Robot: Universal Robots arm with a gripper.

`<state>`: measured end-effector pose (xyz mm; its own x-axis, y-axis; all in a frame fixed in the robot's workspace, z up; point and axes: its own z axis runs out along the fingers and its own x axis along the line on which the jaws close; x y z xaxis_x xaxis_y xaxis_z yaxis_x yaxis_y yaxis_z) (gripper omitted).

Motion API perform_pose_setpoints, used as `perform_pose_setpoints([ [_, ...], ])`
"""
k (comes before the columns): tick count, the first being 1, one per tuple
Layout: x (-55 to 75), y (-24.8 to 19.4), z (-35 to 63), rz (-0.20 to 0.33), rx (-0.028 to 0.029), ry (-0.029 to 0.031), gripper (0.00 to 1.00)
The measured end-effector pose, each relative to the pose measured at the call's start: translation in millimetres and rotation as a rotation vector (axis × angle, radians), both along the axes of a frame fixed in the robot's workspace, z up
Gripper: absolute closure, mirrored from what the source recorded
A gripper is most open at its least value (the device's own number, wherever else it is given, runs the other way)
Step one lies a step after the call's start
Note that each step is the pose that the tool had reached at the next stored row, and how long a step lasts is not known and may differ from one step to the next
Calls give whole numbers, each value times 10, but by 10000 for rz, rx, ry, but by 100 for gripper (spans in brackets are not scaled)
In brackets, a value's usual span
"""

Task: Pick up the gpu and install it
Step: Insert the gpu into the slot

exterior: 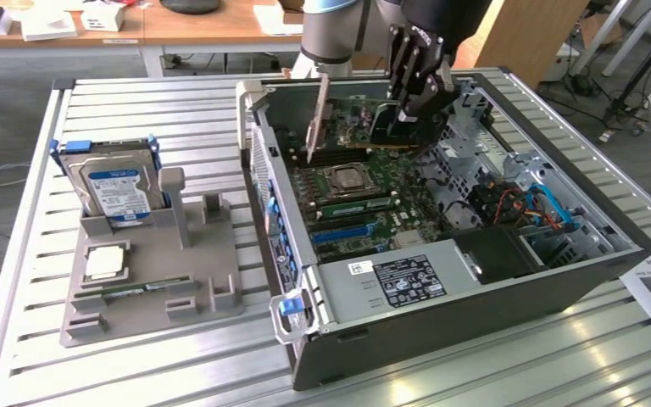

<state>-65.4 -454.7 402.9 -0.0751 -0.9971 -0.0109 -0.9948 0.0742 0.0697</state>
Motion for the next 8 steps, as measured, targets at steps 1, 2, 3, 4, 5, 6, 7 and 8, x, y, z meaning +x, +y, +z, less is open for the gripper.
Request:
perform_pose_setpoints([
  [1, 0, 0, 0, 138, 5, -56, 72],
  [2, 0, 0, 0, 259, 8, -107, 72],
  [3, 0, 0, 0, 385, 12, -159, 72],
  [4, 0, 0, 0, 510, 16, -213, 72],
  [5, 0, 0, 1, 636, 20, -263, 72],
  [6, 0, 0, 0, 763, 25, -306, 72],
  [7, 0, 0, 0, 896, 28, -347, 72],
  [8, 0, 0, -1, 1031, 33, -388, 72],
])
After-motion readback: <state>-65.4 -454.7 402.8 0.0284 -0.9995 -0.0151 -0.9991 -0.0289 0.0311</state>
